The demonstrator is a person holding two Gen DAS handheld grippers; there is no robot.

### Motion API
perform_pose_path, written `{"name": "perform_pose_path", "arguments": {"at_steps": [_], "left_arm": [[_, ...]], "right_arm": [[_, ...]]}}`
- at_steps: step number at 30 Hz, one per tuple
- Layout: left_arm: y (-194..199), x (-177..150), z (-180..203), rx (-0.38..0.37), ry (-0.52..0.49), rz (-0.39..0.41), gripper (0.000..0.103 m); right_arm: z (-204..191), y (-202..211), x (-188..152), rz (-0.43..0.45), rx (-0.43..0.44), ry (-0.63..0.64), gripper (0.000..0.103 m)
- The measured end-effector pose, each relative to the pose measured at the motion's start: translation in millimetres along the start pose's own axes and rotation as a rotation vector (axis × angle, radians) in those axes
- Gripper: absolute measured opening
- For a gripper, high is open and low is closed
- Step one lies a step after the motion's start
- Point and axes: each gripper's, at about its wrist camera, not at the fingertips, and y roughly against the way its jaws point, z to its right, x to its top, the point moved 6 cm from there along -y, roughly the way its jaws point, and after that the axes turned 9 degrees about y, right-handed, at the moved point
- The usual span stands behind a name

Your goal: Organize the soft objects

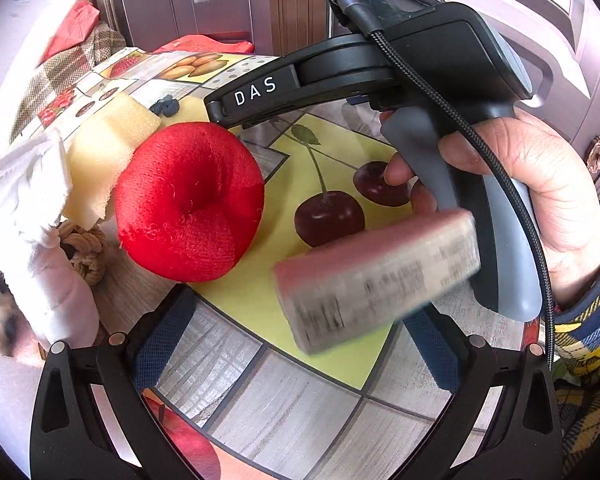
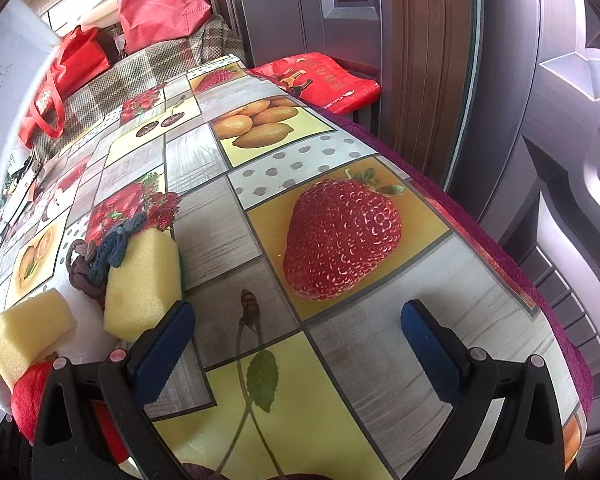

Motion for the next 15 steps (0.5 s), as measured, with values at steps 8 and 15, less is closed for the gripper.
{"name": "perform_pose_path", "arguments": {"at_steps": [8, 15], "left_arm": [[-0.5, 0.8, 1.2, 0.000, 0.000, 0.000, 0.102], [-0.3, 0.6, 1.1, 0.000, 0.000, 0.000, 0.102]], "right_arm": [[0.5, 0.4, -0.9, 0.001, 0.000, 0.000, 0.103], [0.3, 0.3, -1.1, 0.002, 0.001, 0.000, 0.103]]}}
